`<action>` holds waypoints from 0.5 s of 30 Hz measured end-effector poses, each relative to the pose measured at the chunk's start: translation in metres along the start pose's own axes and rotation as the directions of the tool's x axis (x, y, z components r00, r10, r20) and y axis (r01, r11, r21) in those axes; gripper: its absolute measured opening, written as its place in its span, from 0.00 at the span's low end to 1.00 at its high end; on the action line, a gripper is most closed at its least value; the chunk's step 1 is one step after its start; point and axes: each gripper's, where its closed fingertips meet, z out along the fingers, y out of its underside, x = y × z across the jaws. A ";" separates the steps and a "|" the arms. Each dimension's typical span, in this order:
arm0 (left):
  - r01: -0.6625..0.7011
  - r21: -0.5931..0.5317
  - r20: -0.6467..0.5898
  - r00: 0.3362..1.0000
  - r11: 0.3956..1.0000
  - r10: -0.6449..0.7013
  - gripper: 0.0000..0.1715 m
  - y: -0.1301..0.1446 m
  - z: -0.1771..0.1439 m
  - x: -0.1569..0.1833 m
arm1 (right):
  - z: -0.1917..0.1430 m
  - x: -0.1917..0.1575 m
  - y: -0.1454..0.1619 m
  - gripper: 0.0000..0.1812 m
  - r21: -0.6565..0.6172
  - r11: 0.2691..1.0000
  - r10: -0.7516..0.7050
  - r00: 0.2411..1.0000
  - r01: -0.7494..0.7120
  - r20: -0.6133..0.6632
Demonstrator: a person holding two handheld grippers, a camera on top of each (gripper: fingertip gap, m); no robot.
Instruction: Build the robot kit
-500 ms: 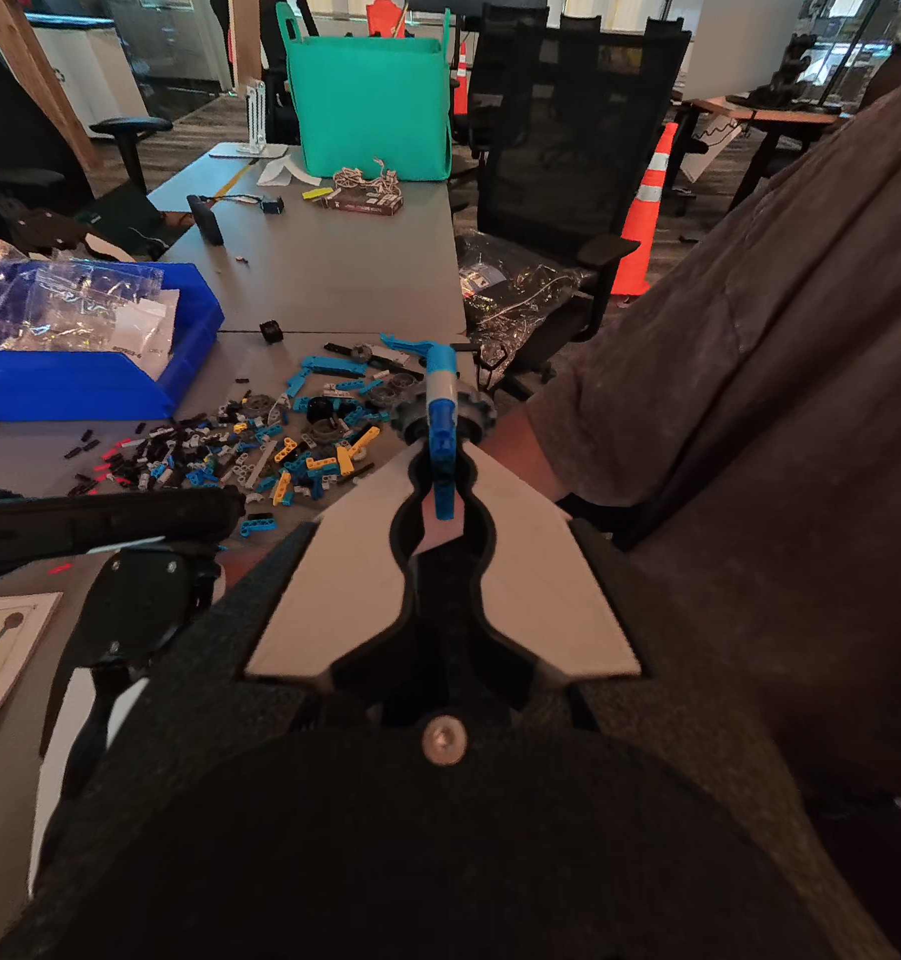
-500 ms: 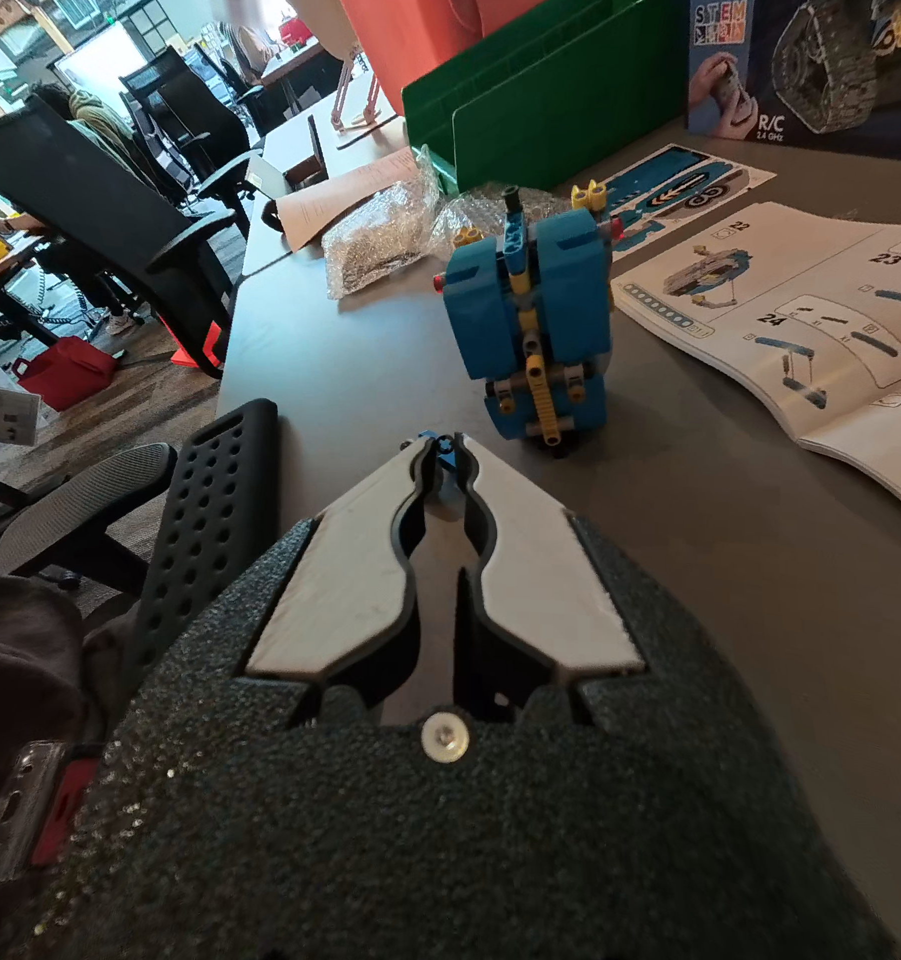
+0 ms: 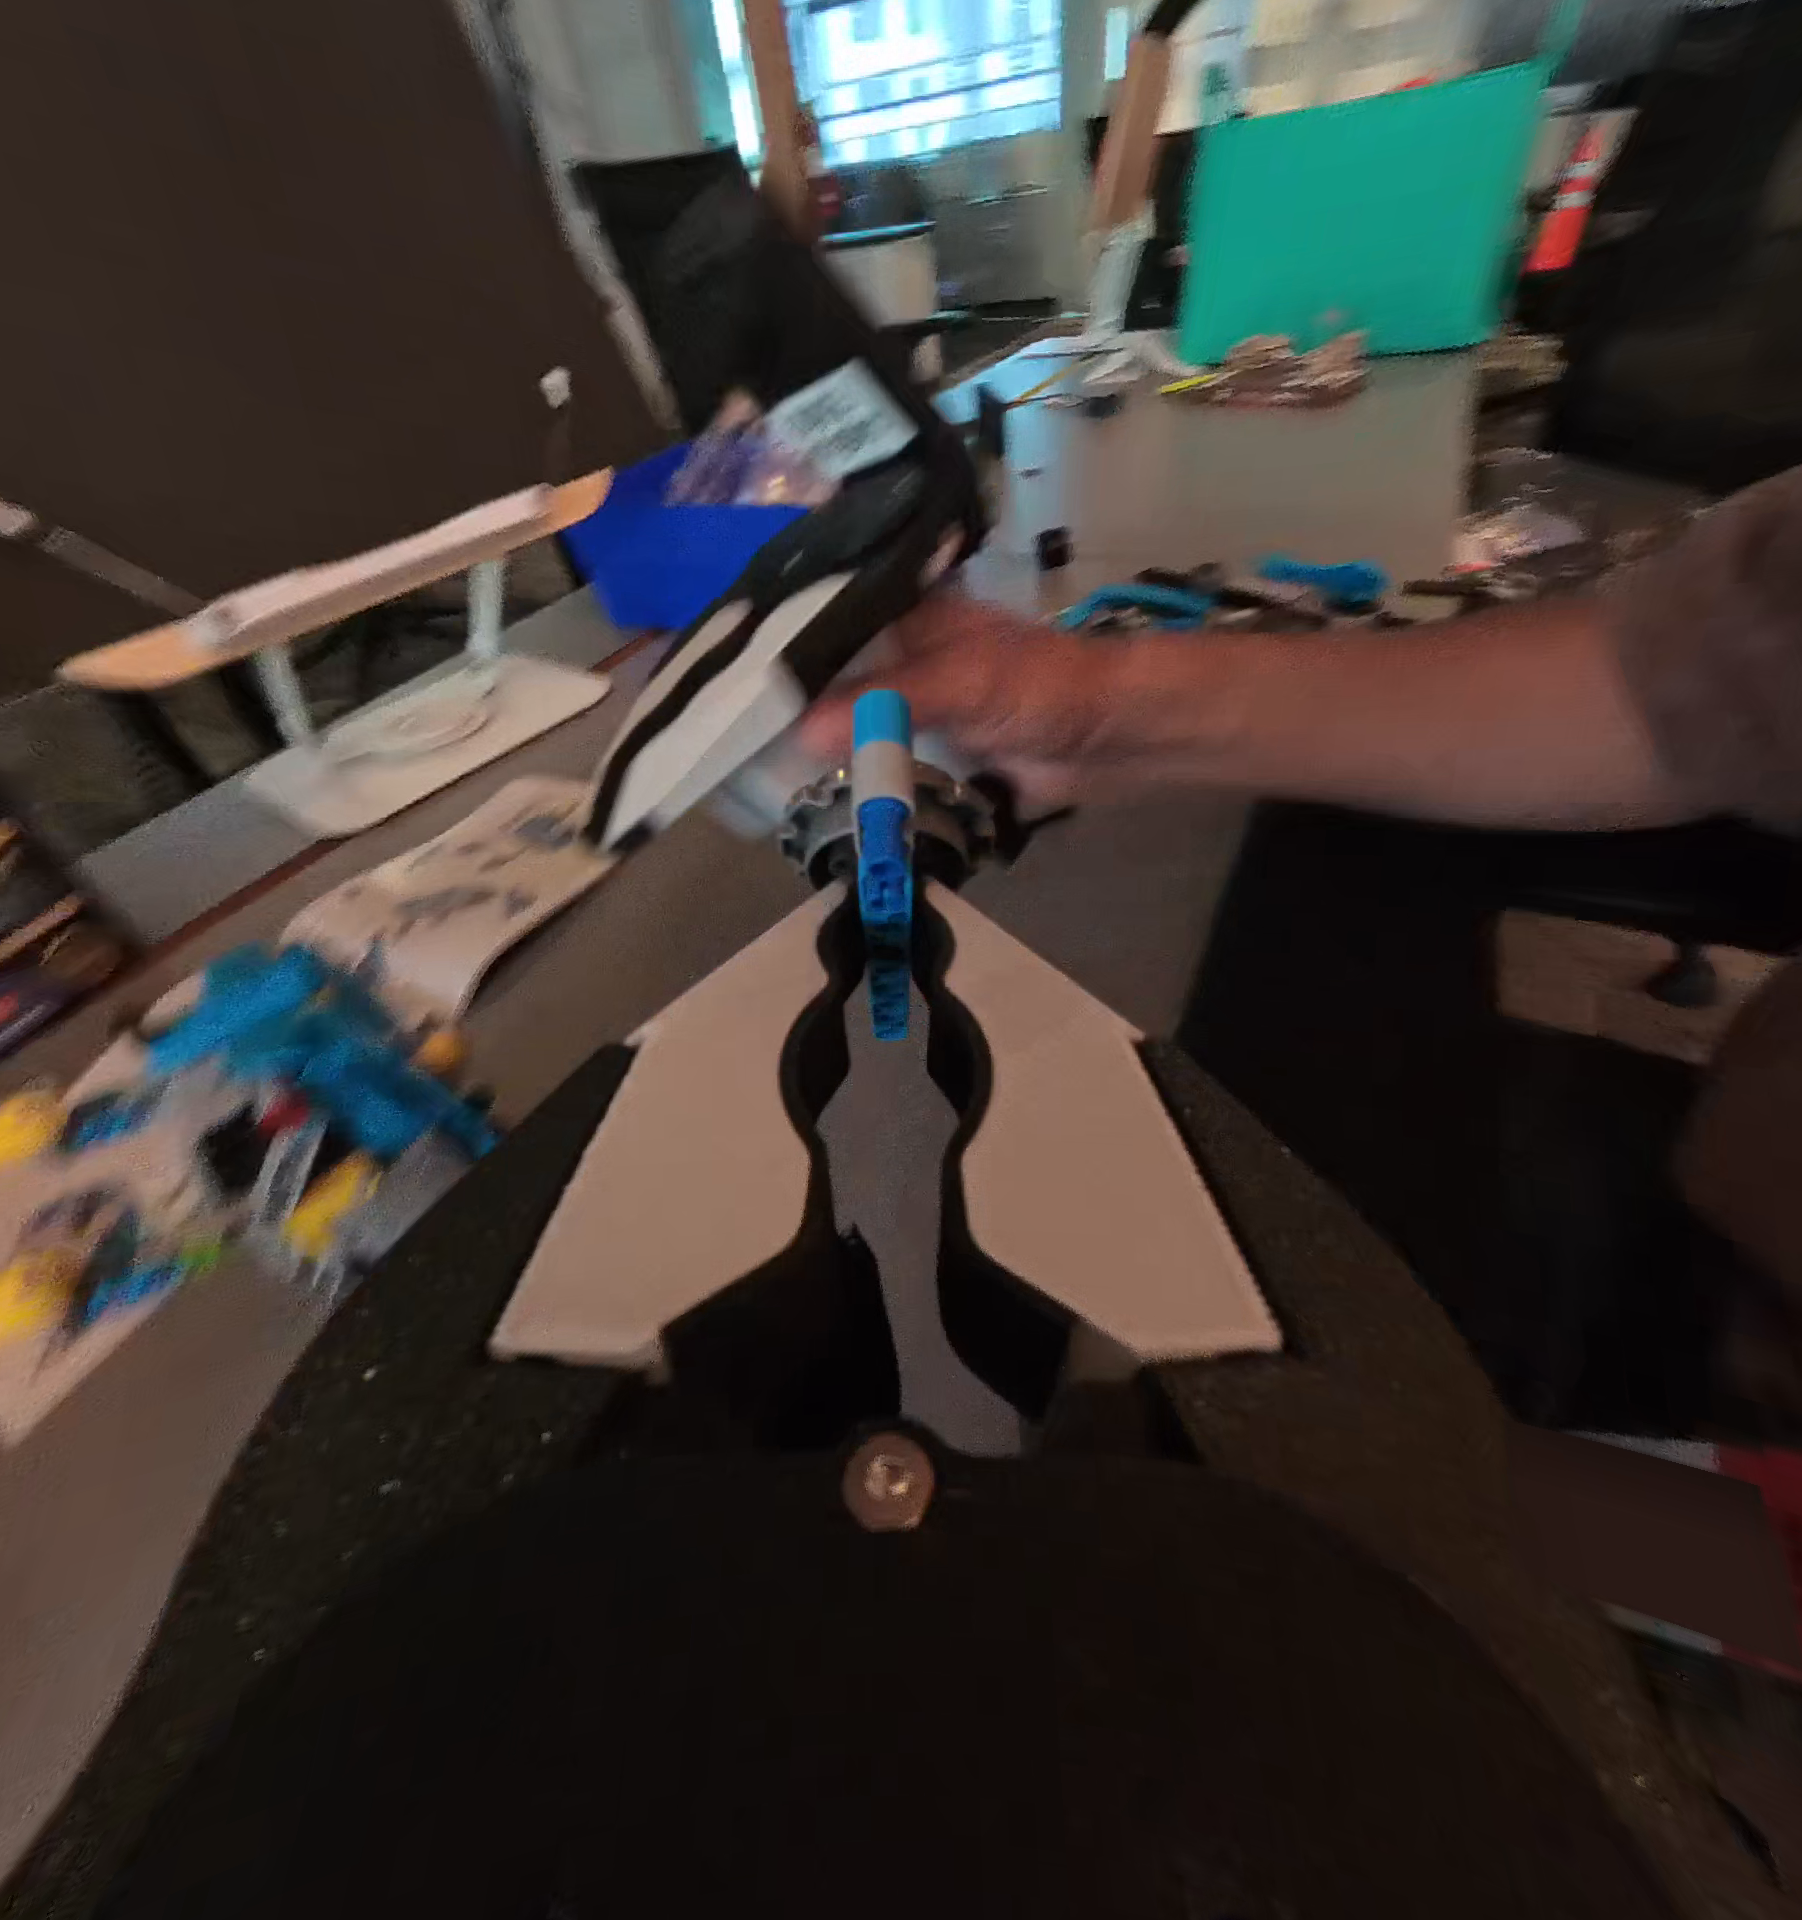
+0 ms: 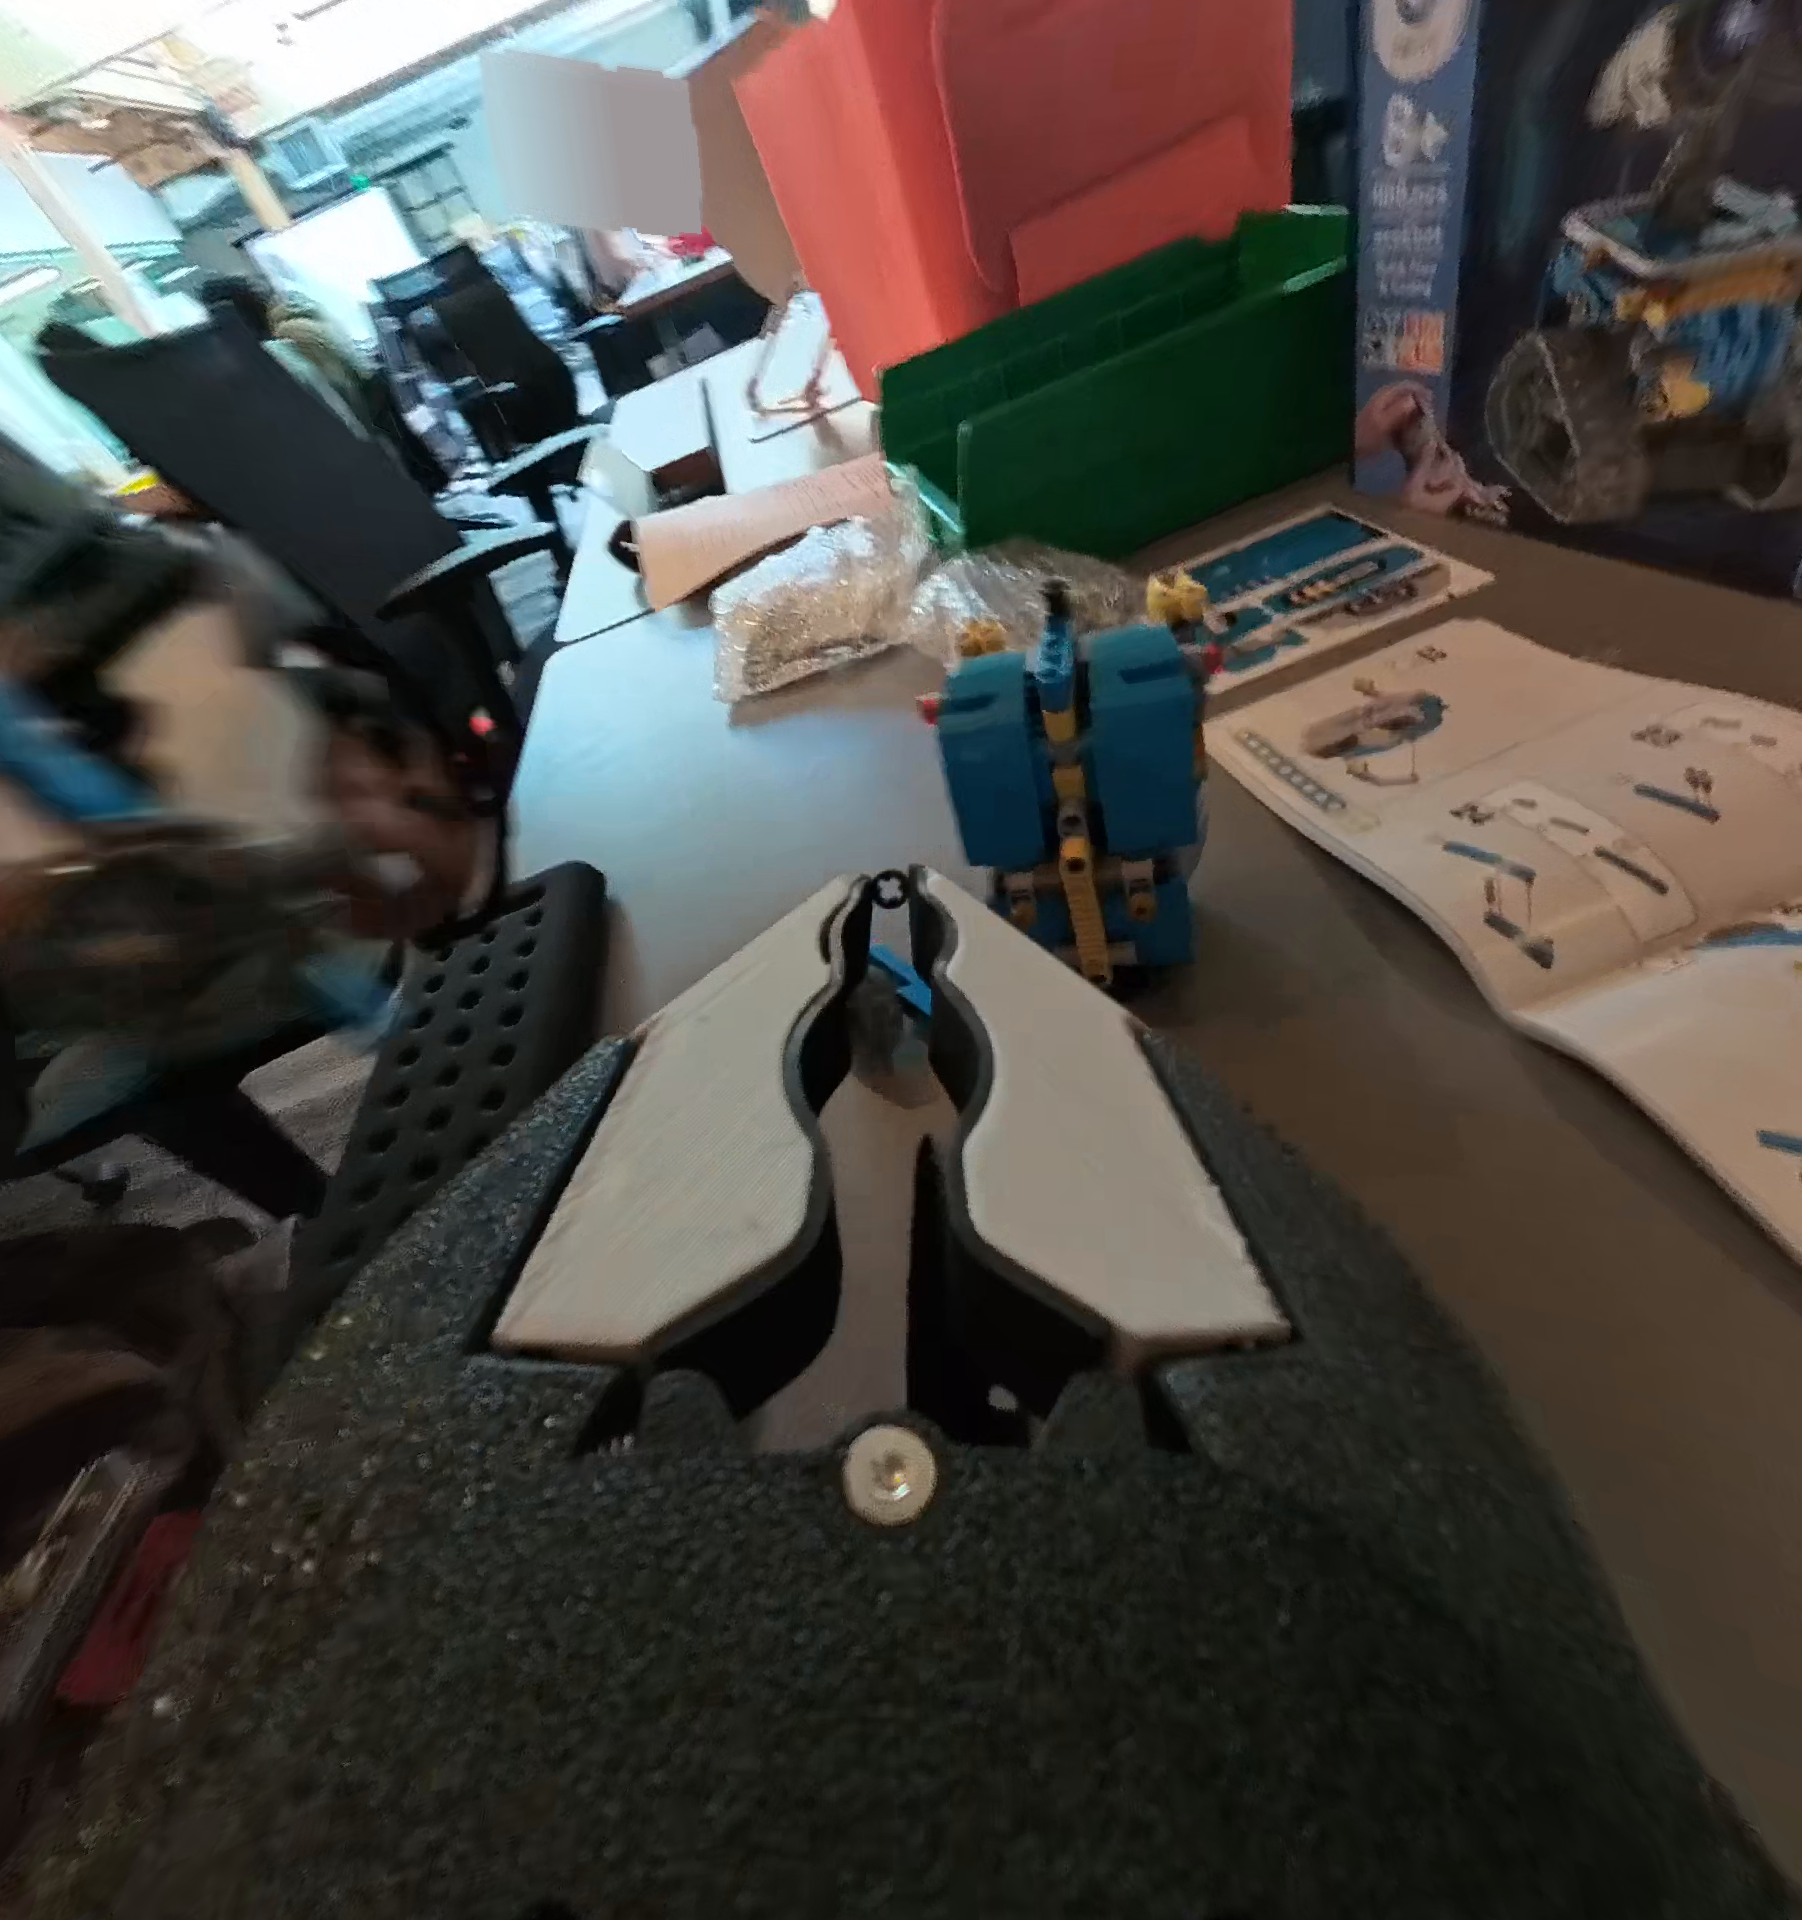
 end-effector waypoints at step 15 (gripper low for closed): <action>0.037 0.079 0.013 0.999 0.996 -0.038 0.04 0.046 -0.021 -0.016 | 0.006 -0.105 0.016 0.04 -0.006 0.959 -0.261 0.889 0.284 0.375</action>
